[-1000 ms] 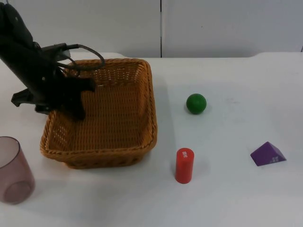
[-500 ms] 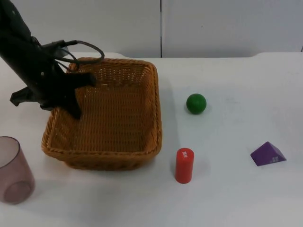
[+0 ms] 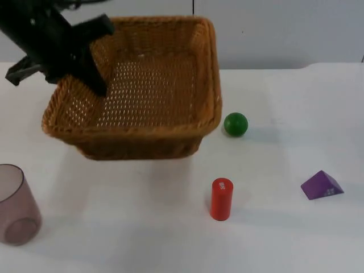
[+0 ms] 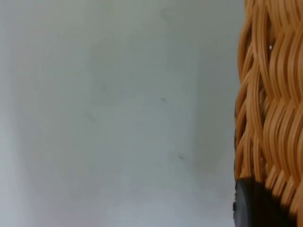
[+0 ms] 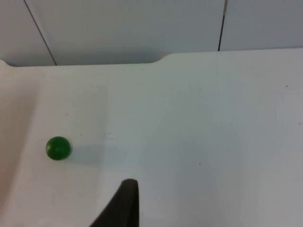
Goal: Pick up the basket with the left hand and place the triangular block into the basket with the right hand.
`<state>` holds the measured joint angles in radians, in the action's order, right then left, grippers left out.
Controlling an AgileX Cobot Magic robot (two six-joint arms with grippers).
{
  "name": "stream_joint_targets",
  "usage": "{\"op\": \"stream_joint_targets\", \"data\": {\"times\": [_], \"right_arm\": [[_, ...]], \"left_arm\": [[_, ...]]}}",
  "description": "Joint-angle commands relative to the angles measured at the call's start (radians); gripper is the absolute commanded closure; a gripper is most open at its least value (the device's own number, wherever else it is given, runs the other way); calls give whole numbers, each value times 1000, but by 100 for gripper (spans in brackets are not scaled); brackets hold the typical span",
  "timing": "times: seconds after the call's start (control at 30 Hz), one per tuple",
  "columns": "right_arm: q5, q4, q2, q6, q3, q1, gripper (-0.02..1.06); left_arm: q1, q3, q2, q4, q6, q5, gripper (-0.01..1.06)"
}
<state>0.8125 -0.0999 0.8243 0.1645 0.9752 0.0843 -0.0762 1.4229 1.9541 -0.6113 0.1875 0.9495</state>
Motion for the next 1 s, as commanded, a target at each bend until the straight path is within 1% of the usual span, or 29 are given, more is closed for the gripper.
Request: {"op": "stream_joint_targets", "data": {"times": [0.0, 0.07, 0.1, 0.2, 0.27, 0.37, 0.5, 0.57, 0.63, 0.67, 0.7, 0.73, 0.77, 0.8, 0.9, 0.97], "right_arm": [[-25, -6, -3, -9, 6, 0, 0], [-32, -6, -3, -11, 6, 0, 0], [-32, -6, -3, -11, 6, 0, 0], [-32, -2, -3, -23, 6, 0, 0], [-30, -2, -3, -27, 6, 0, 0], [-26, -2, -3, -43, 6, 0, 0], [-4, 0, -3, -85, 6, 0, 0], [25, 11, -3, -140, 6, 0, 0], [40, 55, 0, -229, 4, 0, 0], [40, 55, 0, -229, 4, 0, 0], [40, 90, 7, -273, -4, 0, 0], [40, 141, 24, -352, -18, 0, 0], [36, 169, 45, -391, -29, 0, 0], [36, 169, 45, -391, -29, 0, 0], [-26, 189, 129, -480, -68, 0, 0], [-74, 189, 203, -566, -82, 0, 0]], "left_arm": [[-3, -30, -58, -35, -49, 6, 105], [-3, -83, -113, -27, -77, -17, 105], [-3, -83, -113, -27, -77, -17, 105], [-3, -136, -174, -3, -97, -27, 105], [-14, -143, -205, 43, -117, -13, 105], [-31, -143, -230, 74, -127, 11, 105], [-70, -143, -259, 75, -135, 21, 105], [-95, -143, -269, 78, -141, 21, 105], [-119, -143, -274, 76, -141, 30, 105], [-119, -143, -274, 76, -141, 30, 105], [-131, -143, -274, 76, -144, 31, 105], [-141, -143, -274, 76, -149, 31, 105], [-159, -143, -274, 76, -163, 28, 105], [-159, -143, -274, 76, -163, 28, 105], [-167, -143, -274, 78, -170, 23, 105], [-167, -143, -274, 80, -169, 23, 105]]}}
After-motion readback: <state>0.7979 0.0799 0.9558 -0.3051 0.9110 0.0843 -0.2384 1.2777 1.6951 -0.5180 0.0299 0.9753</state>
